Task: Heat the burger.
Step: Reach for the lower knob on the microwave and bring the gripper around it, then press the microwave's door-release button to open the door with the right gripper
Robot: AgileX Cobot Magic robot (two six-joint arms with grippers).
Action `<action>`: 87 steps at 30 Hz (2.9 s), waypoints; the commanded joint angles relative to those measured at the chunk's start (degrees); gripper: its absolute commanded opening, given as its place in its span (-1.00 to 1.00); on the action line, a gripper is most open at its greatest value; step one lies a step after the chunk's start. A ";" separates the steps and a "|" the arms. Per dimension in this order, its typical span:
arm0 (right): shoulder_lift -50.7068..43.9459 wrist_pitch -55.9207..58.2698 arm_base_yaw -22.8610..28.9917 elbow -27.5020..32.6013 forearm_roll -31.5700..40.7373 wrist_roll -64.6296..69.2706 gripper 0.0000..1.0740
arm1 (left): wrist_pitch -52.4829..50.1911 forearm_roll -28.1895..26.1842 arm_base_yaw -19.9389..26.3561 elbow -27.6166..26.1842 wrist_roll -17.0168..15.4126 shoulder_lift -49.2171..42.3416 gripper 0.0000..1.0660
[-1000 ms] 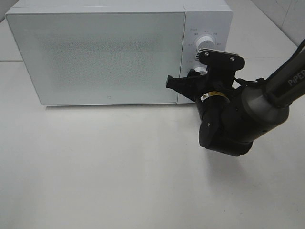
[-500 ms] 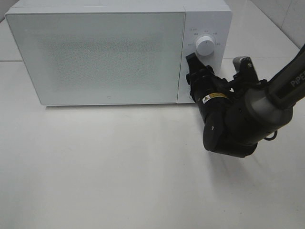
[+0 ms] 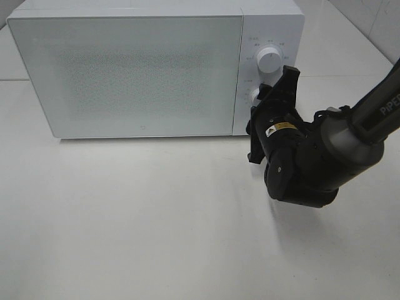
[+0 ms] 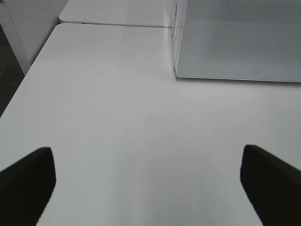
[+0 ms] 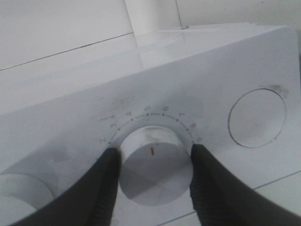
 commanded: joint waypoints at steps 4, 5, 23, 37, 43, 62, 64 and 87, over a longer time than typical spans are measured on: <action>-0.63 -5.10 0.23 -2.58 -11.75 1.49 -0.92 | -0.46 -0.06 0.17 0.11 -0.52 -1.32 0.88; -0.63 -5.39 0.23 -2.58 -11.75 1.20 -0.92 | -0.46 -0.06 0.17 0.11 -0.52 -1.32 0.88; -0.63 -8.02 0.23 -2.58 -6.07 -3.90 -0.63 | -0.46 -0.06 0.17 0.11 -0.52 -1.32 0.88; -0.63 -8.31 0.23 -2.58 3.32 -8.19 -0.04 | -0.46 -0.06 0.17 0.11 -0.52 -1.32 0.88; -0.63 -8.19 0.40 -0.69 2.86 -10.20 0.39 | -0.46 -0.06 0.17 0.11 -0.52 -1.32 0.88; -16.39 13.81 1.72 11.17 -6.99 -42.11 0.40 | -0.46 0.06 0.17 0.11 -0.52 -1.32 0.88; -19.25 19.48 1.66 11.80 -6.70 -49.05 0.40 | -0.46 0.06 0.17 0.11 -0.52 -1.32 0.88; -39.13 90.53 -8.48 7.62 -12.89 -110.29 0.40 | -0.46 0.11 0.17 0.11 -0.52 -1.32 0.88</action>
